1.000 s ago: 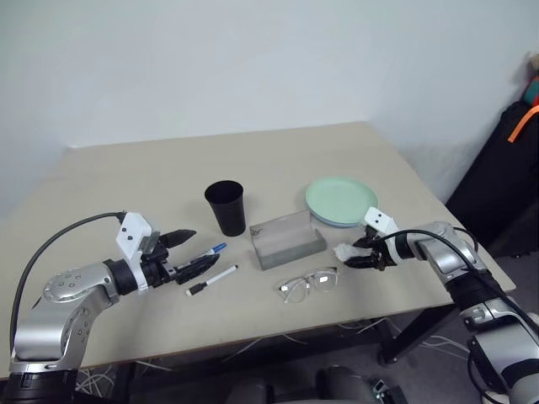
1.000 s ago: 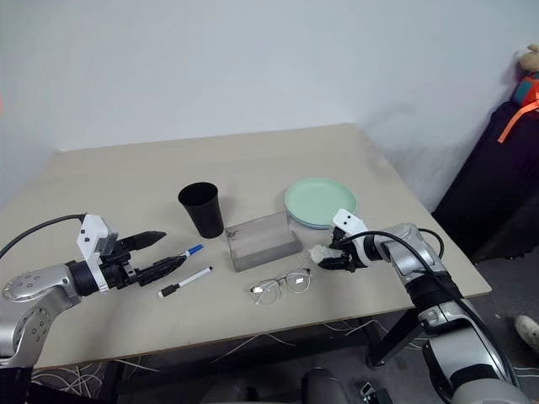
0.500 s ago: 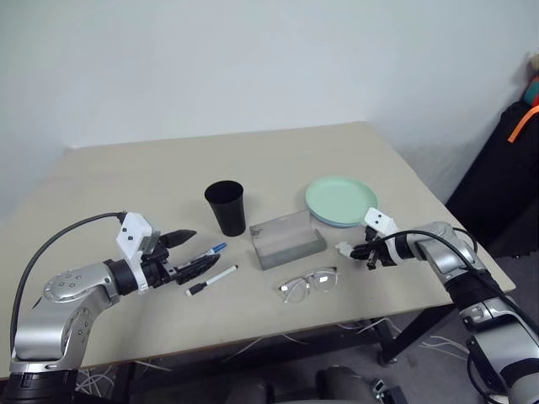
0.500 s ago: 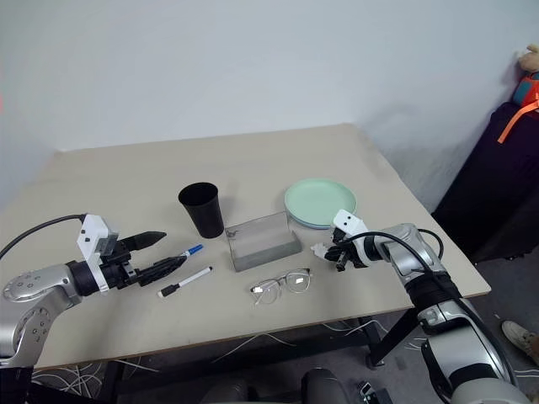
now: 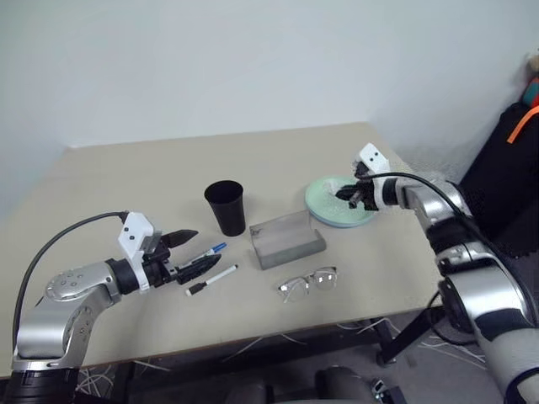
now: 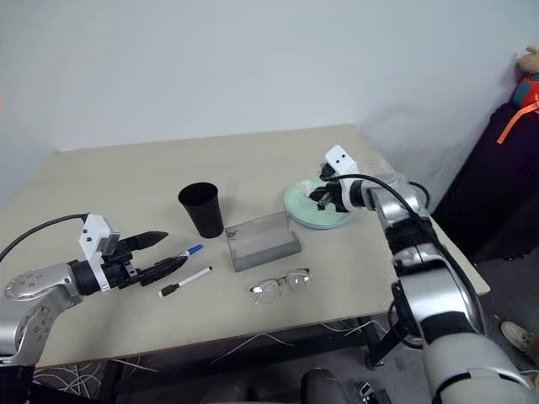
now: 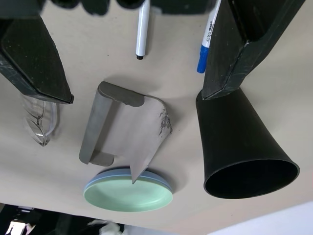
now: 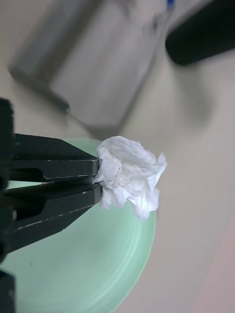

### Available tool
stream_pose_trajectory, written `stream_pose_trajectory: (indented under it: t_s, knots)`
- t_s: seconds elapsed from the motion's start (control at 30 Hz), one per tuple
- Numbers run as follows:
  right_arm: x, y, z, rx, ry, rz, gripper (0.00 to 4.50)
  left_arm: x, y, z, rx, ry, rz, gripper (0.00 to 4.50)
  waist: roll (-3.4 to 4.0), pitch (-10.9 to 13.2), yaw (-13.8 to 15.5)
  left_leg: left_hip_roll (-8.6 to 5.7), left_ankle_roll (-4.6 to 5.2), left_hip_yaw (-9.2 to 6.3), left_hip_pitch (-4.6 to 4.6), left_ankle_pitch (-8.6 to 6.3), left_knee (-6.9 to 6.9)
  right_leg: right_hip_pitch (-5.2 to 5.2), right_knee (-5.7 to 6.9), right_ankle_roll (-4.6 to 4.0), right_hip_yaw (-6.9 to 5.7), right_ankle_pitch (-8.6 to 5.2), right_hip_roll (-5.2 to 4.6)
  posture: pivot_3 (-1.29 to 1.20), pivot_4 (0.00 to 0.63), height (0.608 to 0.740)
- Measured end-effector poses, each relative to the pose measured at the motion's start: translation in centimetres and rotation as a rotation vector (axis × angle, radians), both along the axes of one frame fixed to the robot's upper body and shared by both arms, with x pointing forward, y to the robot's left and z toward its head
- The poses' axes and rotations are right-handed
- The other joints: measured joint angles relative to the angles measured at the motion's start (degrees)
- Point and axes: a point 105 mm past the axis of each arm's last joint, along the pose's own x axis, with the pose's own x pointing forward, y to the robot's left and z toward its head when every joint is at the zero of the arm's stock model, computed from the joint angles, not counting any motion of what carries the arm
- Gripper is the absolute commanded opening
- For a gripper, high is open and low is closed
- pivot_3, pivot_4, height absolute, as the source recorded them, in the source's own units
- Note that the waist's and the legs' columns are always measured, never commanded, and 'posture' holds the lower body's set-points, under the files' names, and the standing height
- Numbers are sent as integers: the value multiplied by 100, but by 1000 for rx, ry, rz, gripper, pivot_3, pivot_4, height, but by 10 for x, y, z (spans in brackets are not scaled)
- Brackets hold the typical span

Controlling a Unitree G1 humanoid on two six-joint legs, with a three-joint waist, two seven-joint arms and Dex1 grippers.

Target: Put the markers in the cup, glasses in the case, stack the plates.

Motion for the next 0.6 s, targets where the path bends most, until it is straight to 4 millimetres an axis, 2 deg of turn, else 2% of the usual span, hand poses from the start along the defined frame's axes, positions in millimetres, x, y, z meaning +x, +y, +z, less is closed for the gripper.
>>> stream_pose_trajectory:
  t_s: [0.17, 0.37, 0.47, 0.6]
  knots:
    - [9, 3, -20, -38, -21, -98, 28, 0, 0, 0, 0, 1, 0, 4500, 0, 0, -3, -4, -6, -5, -4, -4, -11, -3, -2, 1, 5, 8, 0, 0, 0, 732]
    - [15, -1, -25, -63, -59, -180, 28, -2, 0, -2, 4, 6, 8, 4500, 1, 0, -5, -4, -5, -5, 0, -3, -9, 1, -2, -3, 6, 6, 0, 0, 0, 732]
    - [15, -3, -28, -73, -63, -196, 731, -4, -1, -3, 5, 6, 10, 4500, 1, 0, -5, -3, -4, -5, 4, -2, -5, 5, 0, -5, 6, 4, 1, 0, 0, 732]
    - [15, -5, -29, -85, -67, -202, 2059, -6, -2, -3, 0, 7, 8, 4500, 2, 0, -6, -2, -2, -5, 6, -1, -4, 5, 2, -5, 6, 5, 2, 0, 0, 732]
